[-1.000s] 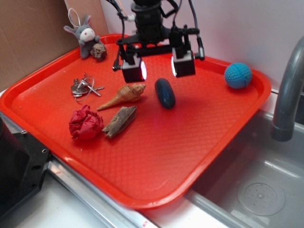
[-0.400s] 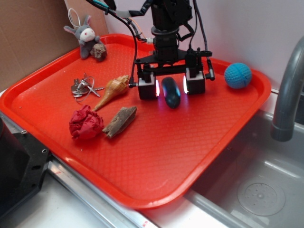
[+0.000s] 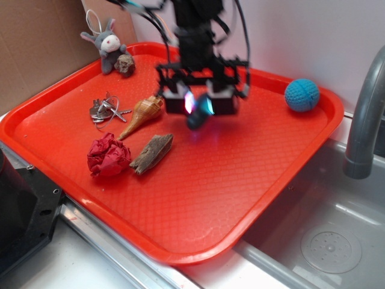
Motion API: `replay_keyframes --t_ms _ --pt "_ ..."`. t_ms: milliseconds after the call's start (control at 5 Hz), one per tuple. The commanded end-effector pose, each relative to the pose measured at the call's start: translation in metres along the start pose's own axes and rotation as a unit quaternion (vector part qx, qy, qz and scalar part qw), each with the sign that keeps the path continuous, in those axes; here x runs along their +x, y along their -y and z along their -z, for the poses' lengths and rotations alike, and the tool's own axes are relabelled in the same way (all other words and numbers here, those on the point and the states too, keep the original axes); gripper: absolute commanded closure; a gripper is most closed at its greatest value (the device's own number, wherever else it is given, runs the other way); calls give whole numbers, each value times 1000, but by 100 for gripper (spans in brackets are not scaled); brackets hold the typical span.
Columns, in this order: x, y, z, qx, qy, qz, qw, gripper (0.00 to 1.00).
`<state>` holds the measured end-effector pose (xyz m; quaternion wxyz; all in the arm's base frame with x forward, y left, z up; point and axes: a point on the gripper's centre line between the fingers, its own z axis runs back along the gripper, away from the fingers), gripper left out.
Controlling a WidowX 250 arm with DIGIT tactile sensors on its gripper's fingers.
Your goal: Grab the plastic pickle.
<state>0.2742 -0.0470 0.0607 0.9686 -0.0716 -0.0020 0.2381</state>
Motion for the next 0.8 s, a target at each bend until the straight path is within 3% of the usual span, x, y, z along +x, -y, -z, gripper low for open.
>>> replay_keyframes --t_ms 0,200,400,600 --pt "-2 -96 -129 -84 63 142 984 100" --pt "-12 -118 -184 -72 81 137 985 100" --pt "-27 -97 -224 -43 78 168 982 100" --pt "-41 -75 -217 -6 90 179 980 100"
